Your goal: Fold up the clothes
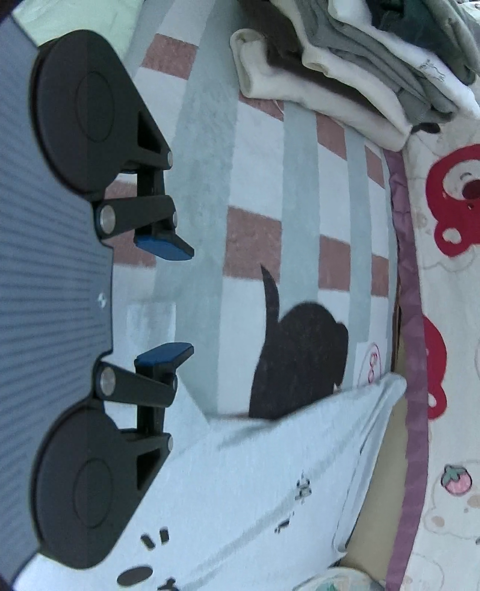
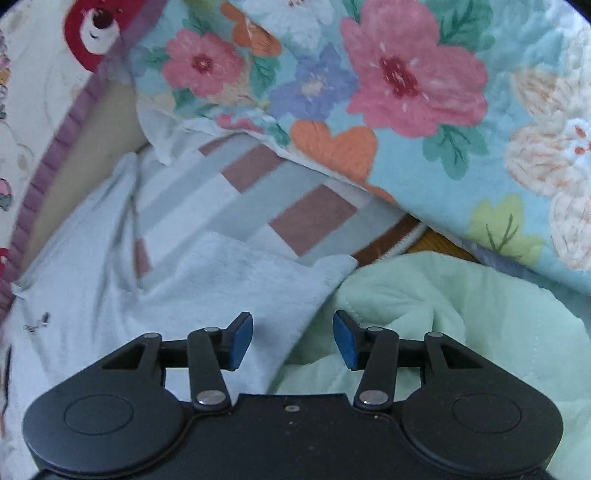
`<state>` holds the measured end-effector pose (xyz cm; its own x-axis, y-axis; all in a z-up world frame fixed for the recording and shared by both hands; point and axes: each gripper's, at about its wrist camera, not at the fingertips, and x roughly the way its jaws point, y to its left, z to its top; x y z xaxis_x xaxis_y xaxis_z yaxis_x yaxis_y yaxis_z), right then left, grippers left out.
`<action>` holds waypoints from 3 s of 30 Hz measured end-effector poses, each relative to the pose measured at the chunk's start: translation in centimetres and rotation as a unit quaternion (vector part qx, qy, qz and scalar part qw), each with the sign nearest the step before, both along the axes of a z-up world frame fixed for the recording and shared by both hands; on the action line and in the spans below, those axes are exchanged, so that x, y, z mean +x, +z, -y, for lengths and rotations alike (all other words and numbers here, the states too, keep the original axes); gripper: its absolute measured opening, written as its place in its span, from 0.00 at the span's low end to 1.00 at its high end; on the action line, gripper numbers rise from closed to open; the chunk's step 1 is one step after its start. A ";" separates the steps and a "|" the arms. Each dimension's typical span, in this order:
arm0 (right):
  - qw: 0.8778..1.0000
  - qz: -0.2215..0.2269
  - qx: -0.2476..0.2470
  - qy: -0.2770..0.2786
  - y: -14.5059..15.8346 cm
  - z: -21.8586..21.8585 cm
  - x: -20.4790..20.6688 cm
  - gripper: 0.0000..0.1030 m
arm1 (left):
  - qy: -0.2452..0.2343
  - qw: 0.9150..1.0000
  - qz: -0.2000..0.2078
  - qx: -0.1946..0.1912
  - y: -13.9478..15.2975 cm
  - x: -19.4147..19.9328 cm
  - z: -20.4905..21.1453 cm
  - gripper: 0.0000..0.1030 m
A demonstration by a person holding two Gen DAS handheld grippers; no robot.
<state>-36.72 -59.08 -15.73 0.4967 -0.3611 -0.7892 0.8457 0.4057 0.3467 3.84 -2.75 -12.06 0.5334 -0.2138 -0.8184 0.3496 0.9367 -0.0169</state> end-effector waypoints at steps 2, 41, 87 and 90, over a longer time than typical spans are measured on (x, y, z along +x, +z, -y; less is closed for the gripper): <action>1.000 0.009 -0.002 -0.015 -0.7 0.3 0.1 0.52 | -0.009 1.000 0.005 -0.001 0.4 -0.6 0.9 0.47; 0.989 0.014 -0.145 0.040 5.2 -8.6 -4.9 0.23 | -0.015 0.998 0.024 -0.052 1.3 -7.1 1.0 0.47; 0.901 0.059 0.031 0.429 5.3 -25.5 6.2 0.40 | -0.186 0.980 -0.067 -0.033 -0.1 -12.3 7.0 0.47; 0.874 0.104 0.117 0.460 2.0 -26.7 9.3 0.40 | -0.175 0.981 -0.076 -0.028 0.0 -12.0 6.9 0.47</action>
